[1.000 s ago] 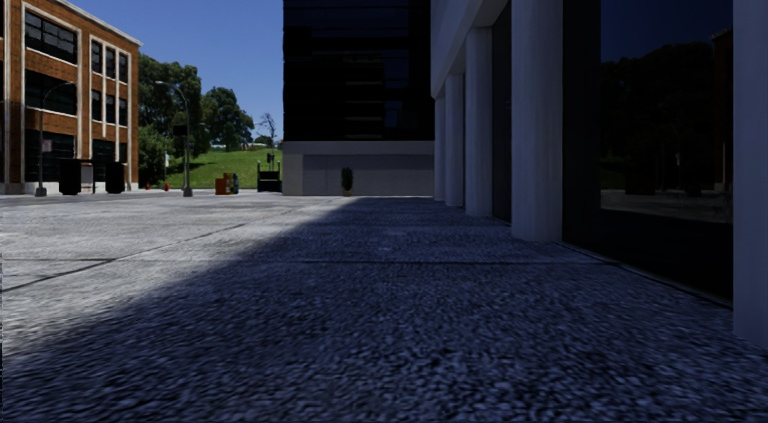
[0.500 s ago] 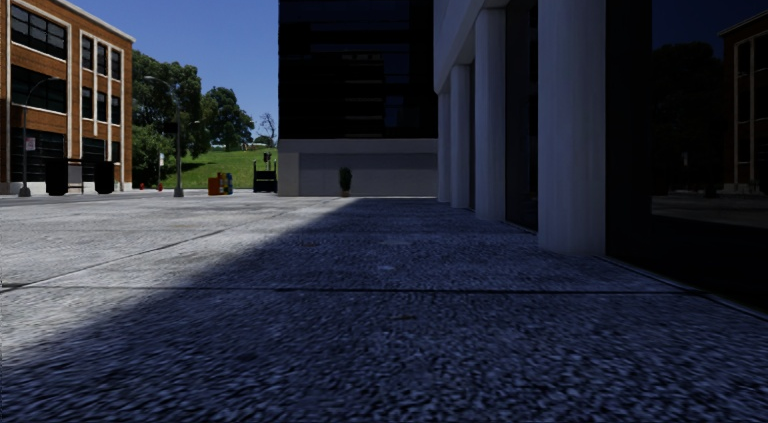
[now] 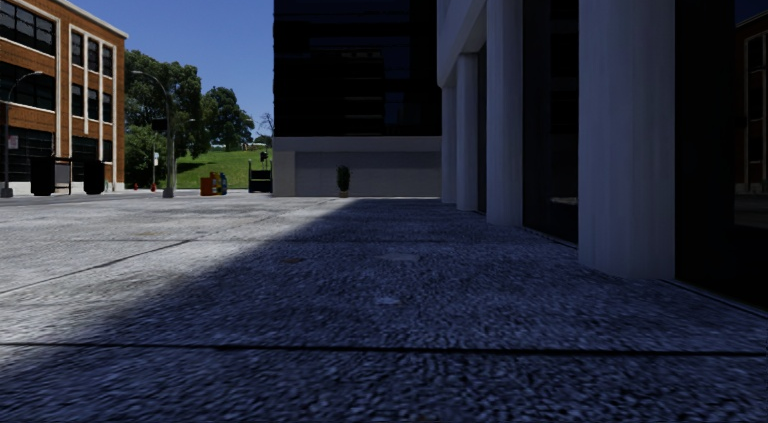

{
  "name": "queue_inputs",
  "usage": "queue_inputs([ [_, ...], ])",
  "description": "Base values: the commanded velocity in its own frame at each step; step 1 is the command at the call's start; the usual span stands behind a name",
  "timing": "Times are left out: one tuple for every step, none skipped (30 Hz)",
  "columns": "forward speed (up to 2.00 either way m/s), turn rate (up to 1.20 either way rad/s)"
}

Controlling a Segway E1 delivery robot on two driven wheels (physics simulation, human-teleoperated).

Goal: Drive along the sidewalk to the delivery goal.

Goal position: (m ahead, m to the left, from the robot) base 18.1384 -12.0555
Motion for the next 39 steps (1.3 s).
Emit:
queue_inputs([
  [2.0, 0.0],
  [2.0, 0.0],
  [2.0, 0.0],
  [2.0, 0.0],
  [2.0, 0.0],
  [2.0, 0.0],
  [2.0, 0.0],
  [2.0, 0.0],
  [2.0, 0.0],
  [2.0, 0.0],
  [2.0, 0.0],
  [2.0, 0.0],
  [2.0, 0.0],
  [2.0, 0.0],
  [2.0, 0.0],
  [2.0, 0.0],
  [2.0, 0.0],
  [2.0, 0.0],
  [2.0, 0.0],
  [2.0, 0.0],
  [2.0, 0.0],
  [2.0, 0.0],
  [2.0, 0.0],
  [2.0, 0.0],
  [2.0, 0.0],
  [2.0, 0.0],
  [2.0, 0.0],
  [2.0, 0.0],
  [2.0, 0.0],
  [2.0, 0.0],
  [2.0, 0.0],
  [2.0, 0.0],
  [2.0, 0.0],
  [2.0, 0.0],
  [2.0, 0.0],
  [2.0, 0.0],
  [2.0, 0.0],
  [2.0, 0.0],
  [2.0, 0.0],
])
